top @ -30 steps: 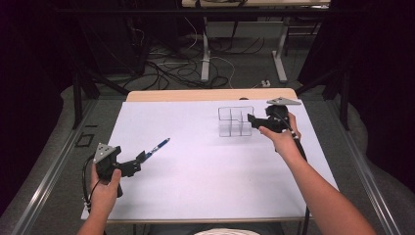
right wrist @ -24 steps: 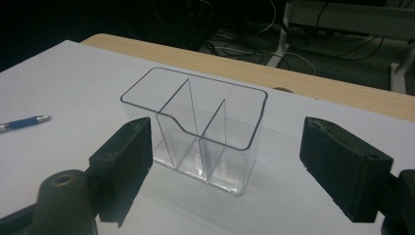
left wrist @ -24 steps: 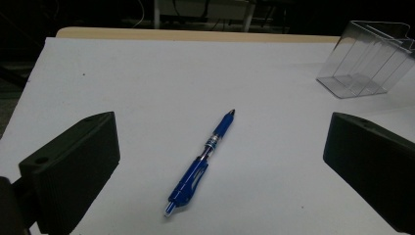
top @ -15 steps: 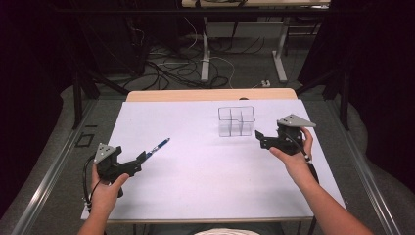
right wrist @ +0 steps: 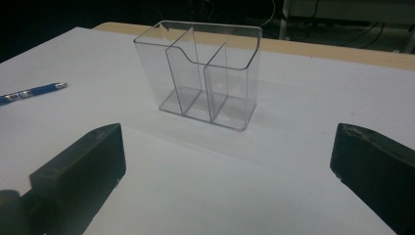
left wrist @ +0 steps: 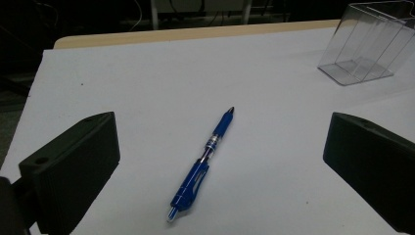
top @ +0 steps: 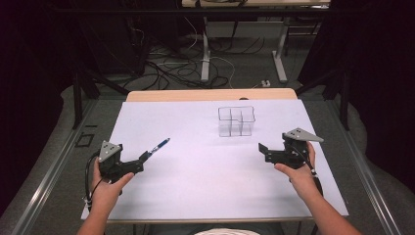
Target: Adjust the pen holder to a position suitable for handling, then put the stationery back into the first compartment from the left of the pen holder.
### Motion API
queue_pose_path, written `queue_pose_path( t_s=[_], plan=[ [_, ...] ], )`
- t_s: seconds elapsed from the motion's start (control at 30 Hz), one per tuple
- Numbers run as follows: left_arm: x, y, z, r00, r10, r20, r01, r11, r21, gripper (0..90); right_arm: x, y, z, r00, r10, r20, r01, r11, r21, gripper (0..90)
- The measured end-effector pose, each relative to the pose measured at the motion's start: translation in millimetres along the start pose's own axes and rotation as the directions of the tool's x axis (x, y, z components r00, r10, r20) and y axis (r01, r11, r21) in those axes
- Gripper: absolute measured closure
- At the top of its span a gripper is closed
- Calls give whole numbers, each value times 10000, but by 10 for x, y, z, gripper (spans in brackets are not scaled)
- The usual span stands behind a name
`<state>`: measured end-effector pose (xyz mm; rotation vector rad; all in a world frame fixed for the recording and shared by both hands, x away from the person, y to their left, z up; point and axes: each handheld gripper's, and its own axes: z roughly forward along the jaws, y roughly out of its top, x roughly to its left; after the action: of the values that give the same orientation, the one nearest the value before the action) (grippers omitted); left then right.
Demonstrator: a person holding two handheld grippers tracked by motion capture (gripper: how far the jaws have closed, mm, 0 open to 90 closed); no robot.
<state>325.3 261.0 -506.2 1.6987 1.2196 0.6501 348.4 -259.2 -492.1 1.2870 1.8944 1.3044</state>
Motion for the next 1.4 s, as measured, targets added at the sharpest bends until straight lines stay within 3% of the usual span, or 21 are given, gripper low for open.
queue_pose_path(
  t_s=[0.3, 0.63, 0.77, 0.83, 0.97, 1.03, 1.2, 1.27, 1.4],
  plan=[
    [-15, 116, 71, 10000, 8, 78, -9, 9999, 159, 23, 97, -14, -12, 9987, -512, -26, 512, 9987, 70, 0],
    [-35, 318, 208, 9966, 825, -21, -824, 9957, 432, 100, 66, -22, 3, 9990, -437, -62, 438, 9990, 118, 30],
    [-36, 404, 259, 9932, 1159, -90, -1151, 9911, 669, 160, 51, -25, 1, 9991, -418, 7, 418, 9991, 69, 57],
    [-34, 443, 291, 9917, 1284, 74, -1286, 9881, 846, 175, 38, -28, -2, 9988, -492, -44, 492, 9987, 92, 73],
    [-29, 525, 354, 9860, 1649, 245, -1667, 9781, 1249, 239, 13, -42, 16, 9988, -478, -69, 478, 9988, 47, 124],
    [-31, 567, 388, 9811, 1899, 369, -1933, 9692, 1528, 270, -4, -42, 11, 9986, -489, -205, 492, 9986, 168, 148],
    [-48, 655, 488, 9654, 2546, 568, -2607, 9336, 2458, 309, -22, -45, 15, 9984, -524, -232, 529, 9984, 185, 149],
    [-51, 681, 539, 9608, 2695, 647, -2769, 9222, 2700, 318, -26, -49, 20, 9983, -507, -271, 512, 9985, 176, 149],
    [-64, 732, 628, 9545, 2892, 732, -2976, 9061, 3007, 324, -42, -54, 22, 9981, -555, -284, 561, 9982, 222, 150]
  ],
)
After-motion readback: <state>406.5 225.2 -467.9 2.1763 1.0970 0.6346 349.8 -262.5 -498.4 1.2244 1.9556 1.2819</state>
